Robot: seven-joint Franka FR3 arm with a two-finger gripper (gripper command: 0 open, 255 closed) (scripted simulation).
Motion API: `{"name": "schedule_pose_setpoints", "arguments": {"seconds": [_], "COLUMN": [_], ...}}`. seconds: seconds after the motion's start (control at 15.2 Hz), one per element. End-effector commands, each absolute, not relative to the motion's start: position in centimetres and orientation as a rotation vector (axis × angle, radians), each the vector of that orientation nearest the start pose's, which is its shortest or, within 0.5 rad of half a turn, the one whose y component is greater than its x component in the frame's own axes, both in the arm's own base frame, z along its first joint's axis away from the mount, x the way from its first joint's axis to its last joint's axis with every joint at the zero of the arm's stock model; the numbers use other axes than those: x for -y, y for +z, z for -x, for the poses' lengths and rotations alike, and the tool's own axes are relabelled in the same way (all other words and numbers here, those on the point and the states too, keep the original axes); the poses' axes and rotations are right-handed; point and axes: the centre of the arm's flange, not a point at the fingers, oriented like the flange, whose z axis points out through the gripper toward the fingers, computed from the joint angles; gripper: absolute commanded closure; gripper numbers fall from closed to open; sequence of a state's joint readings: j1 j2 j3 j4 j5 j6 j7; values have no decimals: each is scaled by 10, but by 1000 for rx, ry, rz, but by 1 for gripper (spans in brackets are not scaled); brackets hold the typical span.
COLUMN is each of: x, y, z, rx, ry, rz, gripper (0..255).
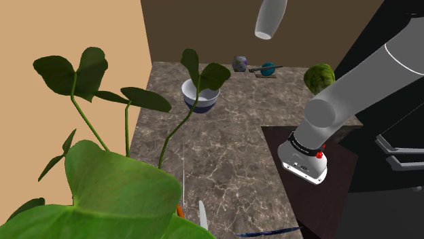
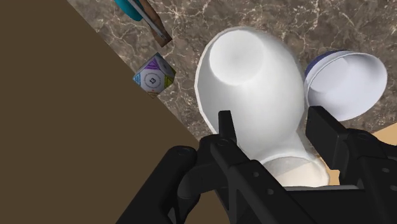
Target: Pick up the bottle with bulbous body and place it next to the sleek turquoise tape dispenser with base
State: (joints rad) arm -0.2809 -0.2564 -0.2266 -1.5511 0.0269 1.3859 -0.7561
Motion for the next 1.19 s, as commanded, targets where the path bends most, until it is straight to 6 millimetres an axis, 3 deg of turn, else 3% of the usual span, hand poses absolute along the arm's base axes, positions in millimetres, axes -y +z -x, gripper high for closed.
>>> {"name": "schedule_pose_setpoints", "arguments": {"seconds": [0.0, 1.12], "x": [244, 244], "y": [742, 652], "z": [-372, -372], "rx": [406, 406], "ry": [-184, -184], "rz": [3093, 3093], "gripper": [255, 255]}}
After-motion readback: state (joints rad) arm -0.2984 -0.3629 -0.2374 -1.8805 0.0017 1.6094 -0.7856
